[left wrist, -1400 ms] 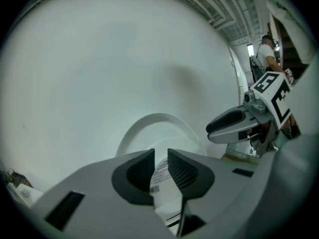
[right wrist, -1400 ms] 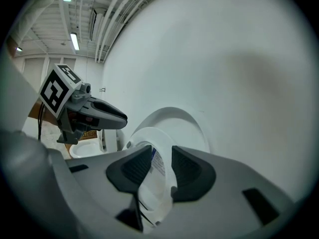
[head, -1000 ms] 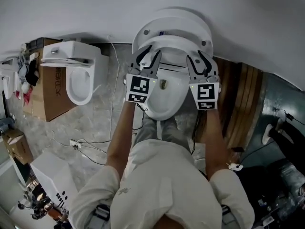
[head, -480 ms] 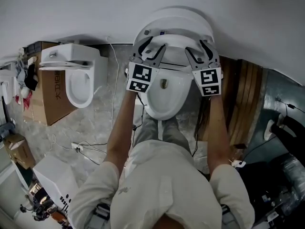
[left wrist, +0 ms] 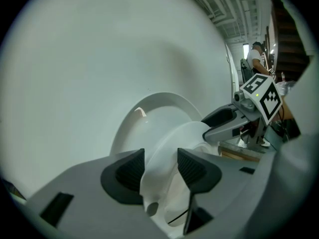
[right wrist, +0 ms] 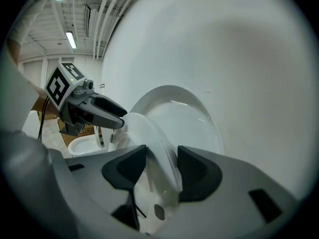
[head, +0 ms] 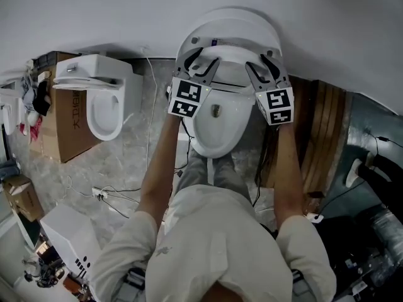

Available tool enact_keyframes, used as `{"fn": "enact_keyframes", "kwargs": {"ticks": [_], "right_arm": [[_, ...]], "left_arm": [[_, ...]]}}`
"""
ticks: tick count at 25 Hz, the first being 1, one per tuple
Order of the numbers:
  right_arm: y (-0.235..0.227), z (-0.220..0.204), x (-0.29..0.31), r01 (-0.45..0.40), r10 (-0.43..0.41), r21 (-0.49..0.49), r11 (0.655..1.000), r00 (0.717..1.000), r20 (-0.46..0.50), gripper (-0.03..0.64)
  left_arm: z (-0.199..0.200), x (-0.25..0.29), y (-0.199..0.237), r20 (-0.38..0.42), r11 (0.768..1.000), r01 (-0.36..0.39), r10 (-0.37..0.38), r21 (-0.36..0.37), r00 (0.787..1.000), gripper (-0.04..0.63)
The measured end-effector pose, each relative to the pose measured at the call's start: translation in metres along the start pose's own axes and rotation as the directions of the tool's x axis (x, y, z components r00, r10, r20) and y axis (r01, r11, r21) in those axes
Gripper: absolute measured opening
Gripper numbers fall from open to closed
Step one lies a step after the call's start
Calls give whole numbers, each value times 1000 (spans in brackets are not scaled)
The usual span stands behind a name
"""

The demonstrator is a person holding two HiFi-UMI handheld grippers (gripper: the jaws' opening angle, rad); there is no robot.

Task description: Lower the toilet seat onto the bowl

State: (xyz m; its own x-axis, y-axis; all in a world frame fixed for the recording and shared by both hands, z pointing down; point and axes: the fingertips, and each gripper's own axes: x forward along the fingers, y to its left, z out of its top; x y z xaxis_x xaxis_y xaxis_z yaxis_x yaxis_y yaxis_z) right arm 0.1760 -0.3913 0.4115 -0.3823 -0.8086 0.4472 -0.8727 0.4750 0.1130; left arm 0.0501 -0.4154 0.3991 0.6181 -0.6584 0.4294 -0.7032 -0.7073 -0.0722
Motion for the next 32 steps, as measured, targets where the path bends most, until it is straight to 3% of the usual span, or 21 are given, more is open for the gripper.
{"fn": "enact_keyframes", "kwargs": {"ticks": [21,32], "right_arm": [[47,-12,-44,-90,92,-38,995,995,29,189],[70,-23,-67,-104,106,-36,994,994,36,190]], "left_arm": [[-27,-50,-27,-50,996,-86,86,6,995,198],[-40,-76,-45,-60,997,-79,79,-2,995,199]]}}
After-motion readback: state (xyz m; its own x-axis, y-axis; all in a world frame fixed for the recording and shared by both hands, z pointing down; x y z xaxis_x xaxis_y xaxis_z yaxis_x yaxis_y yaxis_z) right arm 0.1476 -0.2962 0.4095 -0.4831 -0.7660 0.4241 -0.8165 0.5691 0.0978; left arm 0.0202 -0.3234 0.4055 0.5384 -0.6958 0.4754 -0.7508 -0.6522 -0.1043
